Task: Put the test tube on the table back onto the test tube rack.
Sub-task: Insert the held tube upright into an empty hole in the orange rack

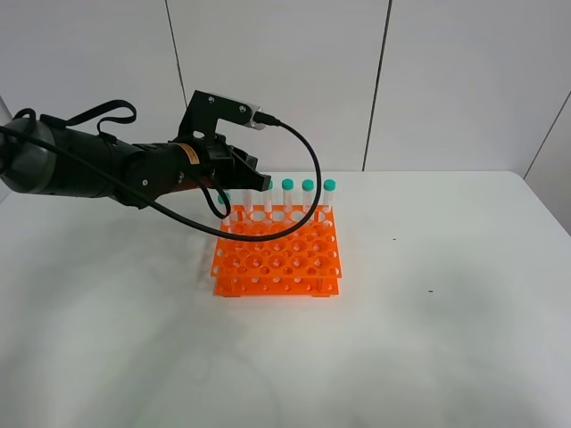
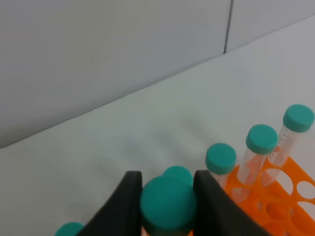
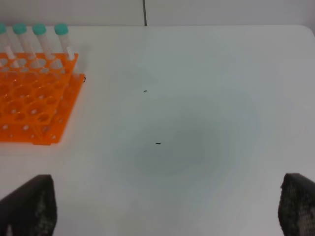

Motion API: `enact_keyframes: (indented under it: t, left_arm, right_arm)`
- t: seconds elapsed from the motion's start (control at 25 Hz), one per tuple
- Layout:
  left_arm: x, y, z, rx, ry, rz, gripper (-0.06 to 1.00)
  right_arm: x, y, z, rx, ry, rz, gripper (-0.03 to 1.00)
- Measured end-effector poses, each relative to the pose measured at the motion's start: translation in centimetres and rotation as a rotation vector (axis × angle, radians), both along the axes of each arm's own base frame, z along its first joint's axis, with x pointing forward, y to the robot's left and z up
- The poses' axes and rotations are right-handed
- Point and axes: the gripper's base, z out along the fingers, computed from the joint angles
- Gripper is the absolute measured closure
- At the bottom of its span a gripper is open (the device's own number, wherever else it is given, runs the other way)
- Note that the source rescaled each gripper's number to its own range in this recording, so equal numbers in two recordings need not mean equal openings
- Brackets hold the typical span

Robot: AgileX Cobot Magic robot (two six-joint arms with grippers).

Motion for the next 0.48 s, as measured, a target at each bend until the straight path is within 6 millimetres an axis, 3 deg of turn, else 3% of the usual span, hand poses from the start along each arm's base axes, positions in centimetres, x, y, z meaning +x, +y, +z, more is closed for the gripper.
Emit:
enact_keyframes:
  t: [0.48]
  left_arm:
    - [-0.6,0.2,-1.2,-0.014,-0.020,-0.010,0.94]
  right_arm:
    - [0.0,0.0,0.0,0.000,0.000,0.000,-0.03]
